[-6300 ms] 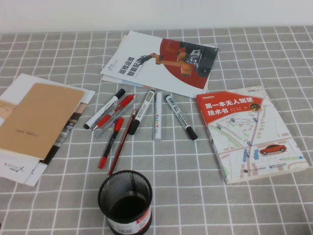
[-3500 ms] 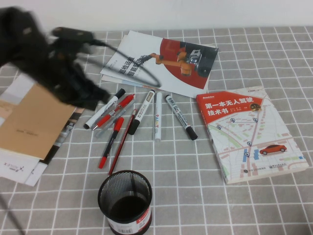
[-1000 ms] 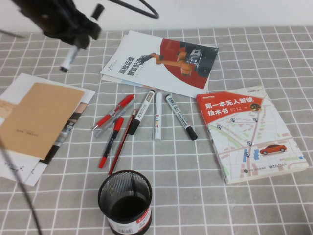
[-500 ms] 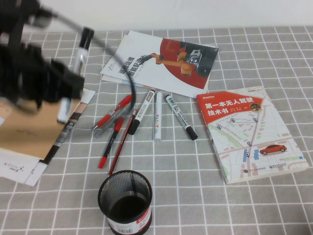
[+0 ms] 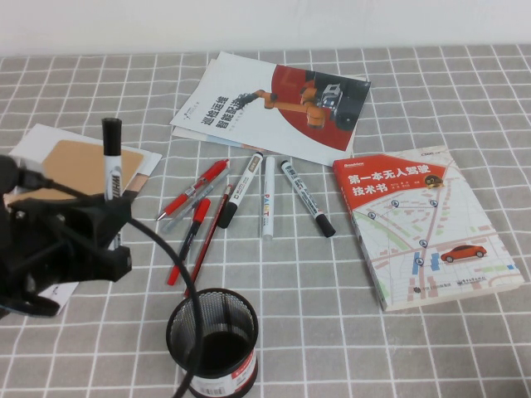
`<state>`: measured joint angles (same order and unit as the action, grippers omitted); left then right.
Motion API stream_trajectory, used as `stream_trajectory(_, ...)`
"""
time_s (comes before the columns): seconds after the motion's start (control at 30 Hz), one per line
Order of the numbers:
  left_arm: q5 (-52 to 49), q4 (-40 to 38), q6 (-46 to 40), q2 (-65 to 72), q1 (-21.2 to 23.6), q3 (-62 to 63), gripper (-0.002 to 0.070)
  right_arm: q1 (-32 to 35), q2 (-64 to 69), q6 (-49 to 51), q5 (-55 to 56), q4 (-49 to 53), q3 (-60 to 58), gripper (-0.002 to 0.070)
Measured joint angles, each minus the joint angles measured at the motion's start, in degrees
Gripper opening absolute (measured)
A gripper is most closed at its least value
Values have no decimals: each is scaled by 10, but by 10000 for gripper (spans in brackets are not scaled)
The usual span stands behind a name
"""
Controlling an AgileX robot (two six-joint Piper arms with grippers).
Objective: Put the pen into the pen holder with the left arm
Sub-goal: Place the pen onto the pen holder
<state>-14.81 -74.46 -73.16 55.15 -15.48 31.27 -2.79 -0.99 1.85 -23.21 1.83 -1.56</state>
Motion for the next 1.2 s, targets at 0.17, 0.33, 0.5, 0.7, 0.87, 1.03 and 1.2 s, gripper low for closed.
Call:
stream_trajectory(0.17, 1, -182, -172, -6, 0, -14, 109, 0, 0, 0, 0, 0, 0, -15)
stream_trajectory(0.33, 5, -230, -213, -6, 0, -17, 109, 0, 0, 0, 0, 0, 0, -15)
stream_trajectory(0.5, 5, -235, -217, -6, 0, -17, 109, 0, 0, 0, 0, 0, 0, -15)
stream_trajectory(0.7, 5, -238, -217, -5, 0, -17, 109, 0, 0, 0, 0, 0, 0, -15)
stream_trajectory(0.87, -19, -239, -217, 15, 0, -17, 109, 0, 0, 0, 0, 0, 0, -15)
stream_trajectory(1.03, -50, -239, -216, 28, 0, -17, 109, 0, 0, 0, 0, 0, 0, -15)
stream_trajectory(1.2, -55, -239, -213, 29, 0, -17, 109, 0, 0, 0, 0, 0, 0, -15)
